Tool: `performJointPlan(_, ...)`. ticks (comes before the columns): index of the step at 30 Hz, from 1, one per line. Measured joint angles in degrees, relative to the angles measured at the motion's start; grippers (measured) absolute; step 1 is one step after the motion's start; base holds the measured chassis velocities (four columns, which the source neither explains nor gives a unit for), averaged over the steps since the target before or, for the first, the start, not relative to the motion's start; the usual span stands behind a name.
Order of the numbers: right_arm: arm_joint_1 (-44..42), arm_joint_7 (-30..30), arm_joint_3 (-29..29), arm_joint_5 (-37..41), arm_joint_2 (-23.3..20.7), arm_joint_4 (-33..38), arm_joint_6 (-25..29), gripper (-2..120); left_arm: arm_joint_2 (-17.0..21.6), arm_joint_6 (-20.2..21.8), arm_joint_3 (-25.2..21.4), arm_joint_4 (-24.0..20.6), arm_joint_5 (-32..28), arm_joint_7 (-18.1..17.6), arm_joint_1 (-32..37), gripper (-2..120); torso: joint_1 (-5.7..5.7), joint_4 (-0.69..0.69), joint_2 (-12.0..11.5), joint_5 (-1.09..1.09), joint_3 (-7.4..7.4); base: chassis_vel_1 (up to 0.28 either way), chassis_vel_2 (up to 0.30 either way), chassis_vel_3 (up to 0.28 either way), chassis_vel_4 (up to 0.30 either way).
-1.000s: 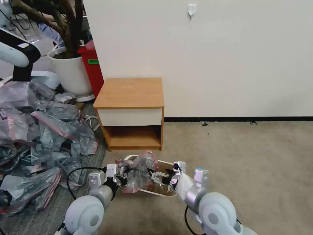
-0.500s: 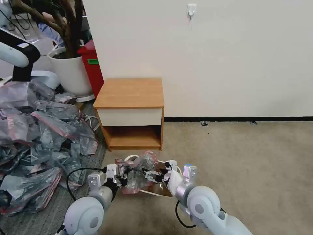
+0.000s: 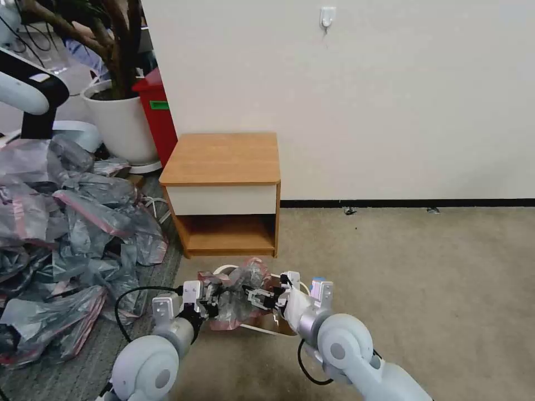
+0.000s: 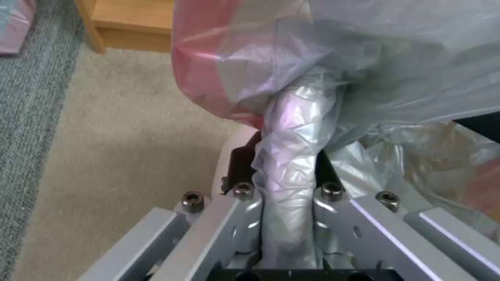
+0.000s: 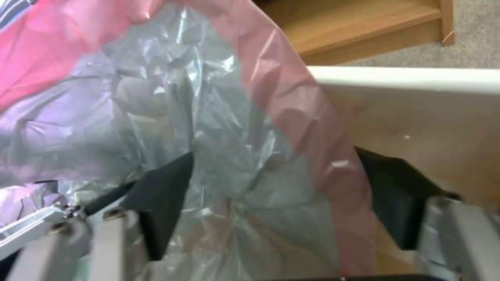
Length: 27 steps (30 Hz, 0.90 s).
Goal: Pick up the garbage bag from the table and place it over the trash can.
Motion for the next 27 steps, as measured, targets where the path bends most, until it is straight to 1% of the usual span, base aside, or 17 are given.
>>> performJointPlan(3,-0.3,-0.1,0.15,-0.05,0.39,-0.01,0.17,62,-0.11,0.0,0.2,0.09,0.0,-0.02,0.01,7,0.0,0.0,0.0,0.0,0.0,0.0,0.0,0.0,0.0)
performJointPlan(4,-0.3,-0.1,0.15,-0.05,0.39,-0.01,0.17,62,-0.11,0.0,0.2,0.09,0.0,-0.02,0.01,7,0.0,0.0,0.0,0.0,0.0,0.0,0.0,0.0,0.0)
performJointPlan(8,-1.13,-0.4,0.45,-0.25,0.67,0.1,0.35,43,-0.13,0.0,0.41,0.11,0.0,-0.06,-0.06,7,0.0,0.0,0.0,0.0,0.0,0.0,0.0,0.0,0.0)
performJointPlan(9,-1.13,-0.4,0.45,-0.25,0.67,0.1,0.35,43,-0.13,0.0,0.41,0.11,0.0,-0.06,-0.06,7,0.0,0.0,0.0,0.0,0.0,0.0,0.0,0.0,0.0)
performJointPlan(10,-1.49,-0.84,0.6,-0.55,0.68,0.2,0.46,37,-0.18,0.0,0.47,0.12,0.01,-0.06,-0.05,7,0.0,0.0,0.0,0.0,0.0,0.0,0.0,0.0,0.0)
performJointPlan(11,-1.77,-1.23,0.71,-1.03,0.68,0.31,0.66,34,-0.22,0.0,0.51,0.12,0.01,-0.06,-0.06,7,0.0,0.0,0.0,0.0,0.0,0.0,0.0,0.0,0.0)
performJointPlan(12,-1.77,-1.23,0.71,-1.03,0.68,0.31,0.66,34,-0.22,0.0,0.51,0.12,0.01,-0.06,-0.06,7,0.0,0.0,0.0,0.0,0.0,0.0,0.0,0.0,0.0)
performJointPlan(13,-2.09,-1.51,0.85,-1.45,0.65,0.45,1.04,27,-0.26,0.0,0.56,0.11,0.03,-0.07,-0.04,7,0.0,0.0,0.0,0.0,0.0,0.0,0.0,0.0,0.0)
performJointPlan(14,-2.37,-1.74,0.98,-1.62,0.64,0.62,1.29,22,-0.3,0.0,0.62,0.11,0.04,-0.07,-0.02,7,0.0,0.0,0.0,0.0,0.0,0.0,0.0,0.0,0.0)
performJointPlan(15,-2.37,-1.74,0.98,-1.62,0.64,0.62,1.29,22,-0.3,0.0,0.62,0.11,0.04,-0.07,-0.02,7,0.0,0.0,0.0,0.0,0.0,0.0,0.0,0.0,0.0)
performJointPlan(16,-2.5,-1.85,1.03,-1.68,0.62,0.7,1.37,19,-0.34,0.0,0.64,0.11,0.04,-0.07,-0.01,7,0.0,0.0,0.0,0.0,0.0,0.0,0.0,0.0,0.0)
performJointPlan(17,-2.93,-2.2,1.09,-1.88,0.59,0.91,1.63,10,-0.5,0.0,0.76,0.12,0.08,-0.07,0.01,7,0.0,0.0,0.0,0.0,0.0,0.0,0.0,0.0,0.0)
performJointPlan(18,-2.93,-2.2,1.09,-1.88,0.59,0.91,1.63,10,-0.5,0.0,0.76,0.12,0.08,-0.07,0.01,7,0.0,0.0,0.0,0.0,0.0,0.0,0.0,0.0,0.0)
performJointPlan(21,-3.57,-3.1,1.19,-2.51,0.62,1.15,2.16,0,-0.67,0.0,1.07,0.11,0.14,-0.08,0.02,7,0.0,0.0,0.0,0.0,0.0,0.0,0.0,0.0,0.0)
performJointPlan(27,-5.1,-4.88,2.02,-3.18,0.51,2.26,3.21,0,-0.84,0.0,1.55,0.11,0.19,-0.08,-0.14,7,0.0,0.0,0.0,0.0,0.0,0.0,0.0,0.0,0.0)
